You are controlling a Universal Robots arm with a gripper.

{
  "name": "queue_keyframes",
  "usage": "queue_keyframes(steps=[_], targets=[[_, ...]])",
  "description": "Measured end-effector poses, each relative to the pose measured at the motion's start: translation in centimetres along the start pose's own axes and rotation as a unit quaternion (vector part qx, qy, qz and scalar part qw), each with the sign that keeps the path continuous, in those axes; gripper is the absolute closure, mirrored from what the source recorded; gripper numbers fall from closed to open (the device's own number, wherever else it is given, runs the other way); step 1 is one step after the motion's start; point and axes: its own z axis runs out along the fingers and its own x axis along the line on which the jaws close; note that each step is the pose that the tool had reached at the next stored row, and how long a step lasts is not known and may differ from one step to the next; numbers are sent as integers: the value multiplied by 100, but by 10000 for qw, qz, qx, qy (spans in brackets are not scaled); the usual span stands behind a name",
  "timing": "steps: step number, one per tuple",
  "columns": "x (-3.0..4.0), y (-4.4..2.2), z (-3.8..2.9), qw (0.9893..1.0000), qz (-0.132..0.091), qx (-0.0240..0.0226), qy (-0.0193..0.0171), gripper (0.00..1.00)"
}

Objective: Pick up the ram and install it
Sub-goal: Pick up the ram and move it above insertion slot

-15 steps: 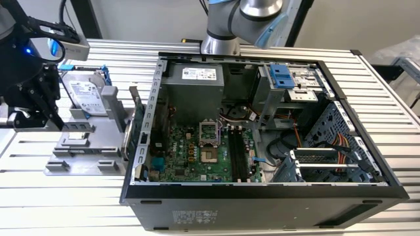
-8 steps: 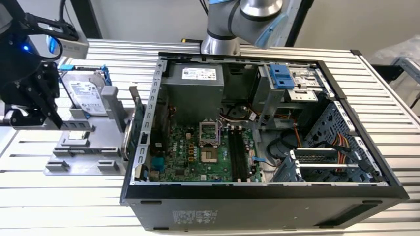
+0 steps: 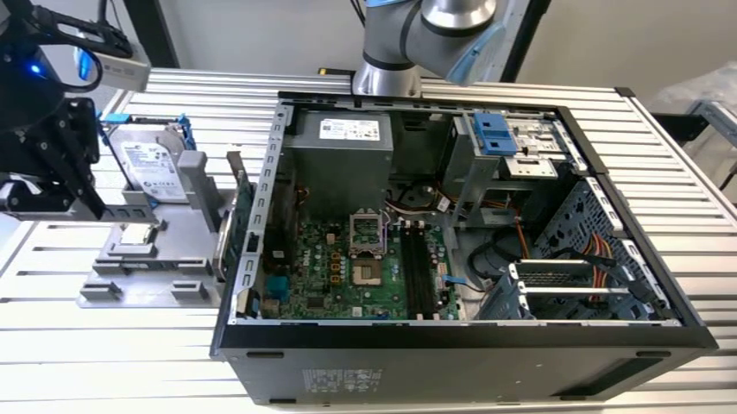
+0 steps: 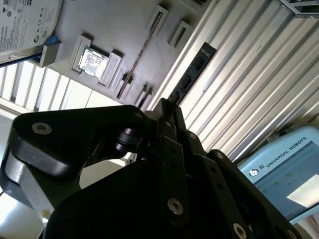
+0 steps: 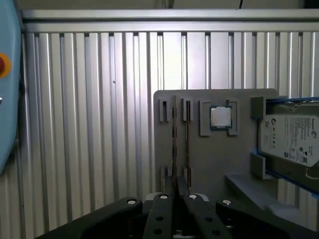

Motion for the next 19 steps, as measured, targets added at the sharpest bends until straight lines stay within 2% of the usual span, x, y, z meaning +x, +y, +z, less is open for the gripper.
queue_keyframes(steps=[6, 19], targets=[[-4, 0, -90, 10000, -1, 0, 1, 100], [-13, 2, -200, 10000, -35, -1, 1, 100]])
